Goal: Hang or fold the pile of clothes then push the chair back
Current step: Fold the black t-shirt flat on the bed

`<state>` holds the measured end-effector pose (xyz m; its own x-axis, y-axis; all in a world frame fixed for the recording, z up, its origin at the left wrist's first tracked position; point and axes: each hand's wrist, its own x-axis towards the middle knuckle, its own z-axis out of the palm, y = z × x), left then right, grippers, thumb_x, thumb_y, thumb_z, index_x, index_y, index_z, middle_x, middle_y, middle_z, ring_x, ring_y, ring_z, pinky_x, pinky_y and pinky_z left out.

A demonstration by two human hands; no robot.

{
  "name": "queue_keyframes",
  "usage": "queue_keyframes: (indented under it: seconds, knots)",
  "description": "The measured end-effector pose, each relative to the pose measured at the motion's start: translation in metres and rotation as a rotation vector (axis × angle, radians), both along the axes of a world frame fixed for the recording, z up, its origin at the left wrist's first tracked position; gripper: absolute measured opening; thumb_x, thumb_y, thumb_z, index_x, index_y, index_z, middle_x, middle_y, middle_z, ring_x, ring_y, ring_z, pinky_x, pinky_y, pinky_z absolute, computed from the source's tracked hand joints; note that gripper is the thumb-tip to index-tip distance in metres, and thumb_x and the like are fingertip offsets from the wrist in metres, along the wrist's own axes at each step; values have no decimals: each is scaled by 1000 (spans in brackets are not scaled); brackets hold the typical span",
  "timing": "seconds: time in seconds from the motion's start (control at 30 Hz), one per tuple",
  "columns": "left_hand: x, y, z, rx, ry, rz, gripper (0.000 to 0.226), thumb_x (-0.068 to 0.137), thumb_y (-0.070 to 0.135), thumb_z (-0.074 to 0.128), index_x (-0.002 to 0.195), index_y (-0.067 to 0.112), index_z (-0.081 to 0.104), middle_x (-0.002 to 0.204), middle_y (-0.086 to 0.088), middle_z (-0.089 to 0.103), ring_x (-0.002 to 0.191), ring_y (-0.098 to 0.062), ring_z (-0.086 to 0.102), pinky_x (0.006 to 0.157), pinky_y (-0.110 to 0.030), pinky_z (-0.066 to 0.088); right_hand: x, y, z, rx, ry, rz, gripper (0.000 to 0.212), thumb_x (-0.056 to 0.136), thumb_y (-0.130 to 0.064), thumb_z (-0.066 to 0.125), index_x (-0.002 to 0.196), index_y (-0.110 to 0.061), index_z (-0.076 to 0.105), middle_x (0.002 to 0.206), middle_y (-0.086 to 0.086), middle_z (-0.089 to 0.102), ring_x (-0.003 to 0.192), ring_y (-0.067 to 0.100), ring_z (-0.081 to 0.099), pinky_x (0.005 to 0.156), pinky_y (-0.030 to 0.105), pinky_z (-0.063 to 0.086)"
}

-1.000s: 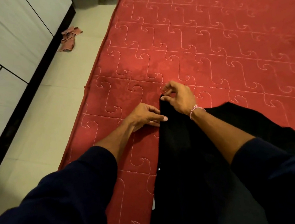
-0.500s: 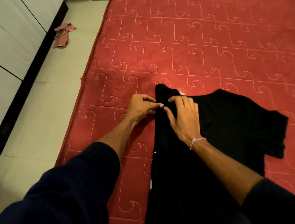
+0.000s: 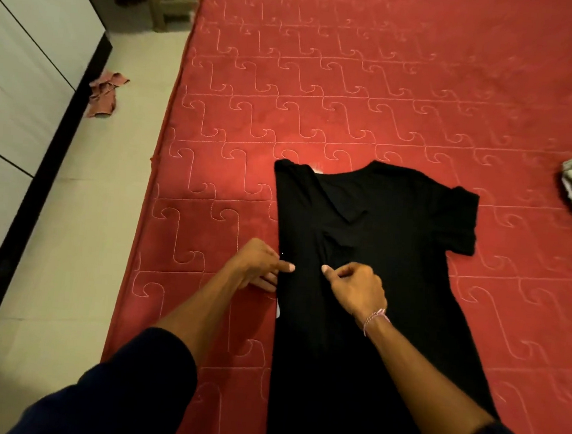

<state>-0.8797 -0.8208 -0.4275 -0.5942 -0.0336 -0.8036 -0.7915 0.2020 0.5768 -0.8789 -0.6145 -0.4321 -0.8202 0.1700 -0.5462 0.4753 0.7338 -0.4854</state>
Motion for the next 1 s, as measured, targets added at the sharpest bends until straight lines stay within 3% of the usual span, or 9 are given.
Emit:
queue_keyframes:
  seconds: [0.1,0.2,0.4,0.5,0.57,0.67,0.77,0.9,1.0]
  knots:
    - [15,4,-1,-10,33,72,25,85,12,78,100,-5,67,104,-21,71,91,-33,72,71,-42,63,2,1,-3,-114,74,-43,17,91,-40,67,83,-26,67,84,-5,70,87,19,67,79,37,56]
    - [24,9,-7,-45,91,166,19,84,12,79,90,-1,67,103,-20,72,85,-29,72,67,-41,63,10,-2,-1,-94,132,-90,16,95,-38,61,91,-23,64,91,0,69,91,24,67,82,42,56]
    - [39,17,3,-91,71,132,31,75,9,86,92,-3,63,94,-20,72,76,-30,73,58,-35,62,31,-16,-1,106,71,118,47,91,-57,61,122,-21,60,111,3,68,105,26,65,76,32,45]
    - [52,16,8,-51,-4,-3,26,79,7,83,94,-2,63,94,-25,73,72,-28,73,62,-36,63,35,-5,-8,-23,65,-4,26,95,-44,62,93,-20,68,94,4,70,100,27,66,77,33,49]
    - [58,14,5,-56,23,3,26,80,7,82,95,-5,65,91,-25,73,72,-28,74,66,-39,63,43,1,-10,-155,97,-161,24,97,-39,62,84,-19,66,86,2,68,96,24,67,82,35,52]
    - [65,19,2,-123,93,73,22,80,9,82,88,-3,65,84,-23,73,64,-25,72,67,-42,63,63,6,-12,-199,88,-204,26,94,-43,65,85,-19,64,83,0,69,86,19,67,81,36,54]
    - [75,26,6,-132,46,30,29,76,12,86,90,-2,66,88,-19,71,69,-25,71,59,-38,62,82,11,-13,-189,30,-64,34,90,-45,70,81,-13,64,67,-2,65,65,12,62,71,34,54]
    - [101,33,13,-69,-129,-208,50,83,10,80,124,-6,56,113,-25,68,89,-30,72,63,-35,62,100,20,-8,-202,26,-111,20,97,-35,63,92,-16,66,79,3,69,74,15,65,81,39,58]
    - [121,36,11,-43,-154,-204,47,85,7,77,124,-6,55,112,-25,68,91,-31,73,71,-39,63,121,26,-3,-219,-60,-48,23,94,-37,68,94,-15,66,85,7,71,75,17,65,73,35,57]
